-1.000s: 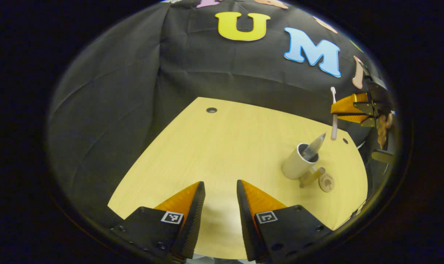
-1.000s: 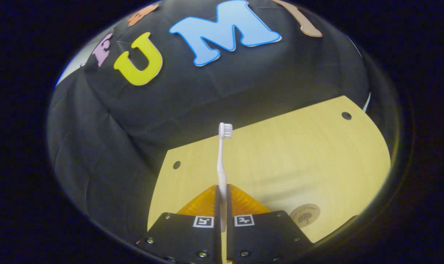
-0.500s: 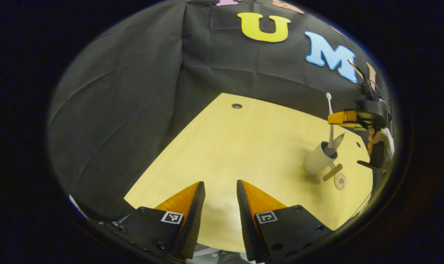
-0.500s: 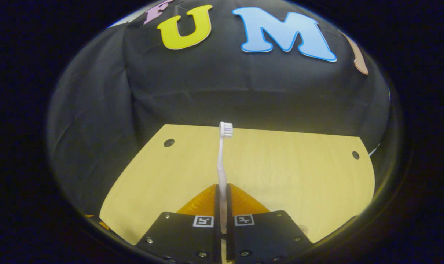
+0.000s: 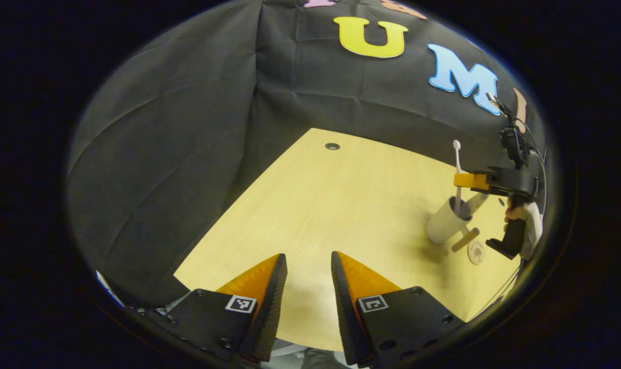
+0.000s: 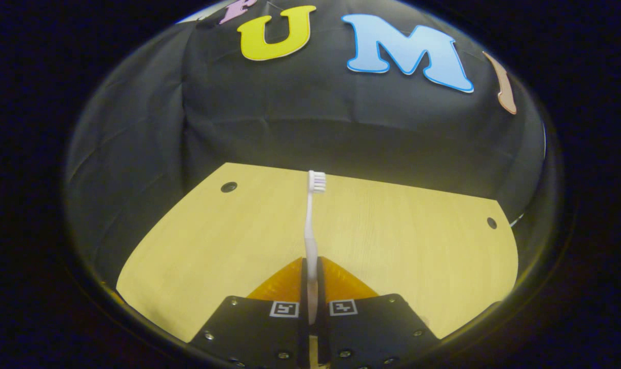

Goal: Put the toothbrush and toothpaste on the desktop into the cup, then pick up the cup and place it on the coaster on the desktop.

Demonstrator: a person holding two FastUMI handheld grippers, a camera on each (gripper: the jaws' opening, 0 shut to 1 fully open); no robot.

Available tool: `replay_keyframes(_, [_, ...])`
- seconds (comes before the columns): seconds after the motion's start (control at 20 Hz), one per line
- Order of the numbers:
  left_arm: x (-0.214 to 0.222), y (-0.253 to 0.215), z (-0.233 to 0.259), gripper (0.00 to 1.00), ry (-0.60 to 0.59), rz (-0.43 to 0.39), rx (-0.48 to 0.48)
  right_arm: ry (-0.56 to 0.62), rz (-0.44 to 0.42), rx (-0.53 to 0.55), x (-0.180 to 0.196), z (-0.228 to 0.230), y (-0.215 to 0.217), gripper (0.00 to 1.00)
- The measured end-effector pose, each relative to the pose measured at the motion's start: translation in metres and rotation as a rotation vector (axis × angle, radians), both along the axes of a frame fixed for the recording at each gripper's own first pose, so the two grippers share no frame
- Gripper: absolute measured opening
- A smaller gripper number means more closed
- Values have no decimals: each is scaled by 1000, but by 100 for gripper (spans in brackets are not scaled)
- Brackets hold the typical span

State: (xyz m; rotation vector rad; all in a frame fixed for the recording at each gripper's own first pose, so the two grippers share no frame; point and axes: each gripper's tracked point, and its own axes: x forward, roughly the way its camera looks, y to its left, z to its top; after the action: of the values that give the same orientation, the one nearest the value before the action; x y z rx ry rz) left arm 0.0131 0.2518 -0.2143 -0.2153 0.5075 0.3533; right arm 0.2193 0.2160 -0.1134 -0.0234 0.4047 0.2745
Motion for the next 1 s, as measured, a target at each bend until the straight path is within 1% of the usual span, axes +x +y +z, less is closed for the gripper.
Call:
replay_keyframes(0.05, [0,-1,0,58,1,-6,-2,-1,-8,4,-3,-1,-2,7])
replay_keyframes(0.1, [2,-2,-2,62,2,-10,-2,-4,-15,5,-7,0,-5,7])
replay_keyframes(0.15, [3,-4,-2,62,2,-14,-1,-8,-11,15,-12,1,-4,7])
replay_keyframes(0.2, [4,-6,-1,58,2,-20,-2,-13,-14,17,-14,2,-5,12])
replay_keyframes(0.3, [12,-16,3,62,4,-29,-3,-27,-21,14,-22,5,-9,12])
replay_keyframes(0.35, [15,-20,3,62,4,-35,-4,-36,-21,19,-29,8,-11,12])
replay_keyframes(0.4, [15,-22,2,53,2,-43,-5,-44,-19,25,-33,12,-13,14])
replay_keyframes(0.45, [17,-26,2,53,1,-53,-5,-57,-17,28,-38,16,-14,14])
replay_keyframes(0.5, [19,-31,3,58,2,-64,-6,-69,-15,28,-44,22,-17,12])
replay_keyframes(0.55, [22,-38,4,62,0,-77,-7,-78,-11,33,-50,26,-18,12])
replay_keyframes(0.6, [26,-44,5,58,-2,-90,-10,-87,-9,40,-54,31,-22,12])
replay_keyframes(0.65, [30,-52,6,53,-5,-105,-15,-92,-9,53,-59,36,-28,12])
replay_keyframes(0.75, [38,-70,7,53,-4,-142,-23,-113,-21,86,-68,51,-41,12])
replay_keyframes(0.8, [44,-81,10,62,-7,-162,-27,-130,-32,99,-72,58,-50,14])
replay_keyframes(0.85, [49,-93,12,58,-7,-186,-35,-146,-52,103,-76,63,-61,14])
replay_keyframes(0.9, [55,-108,15,58,-7,-210,-40,-156,-76,104,-77,67,-77,12])
replay_keyframes(1.0, [68,-136,18,58,-3,-262,-43,-156,-129,114,-79,67,-108,12])
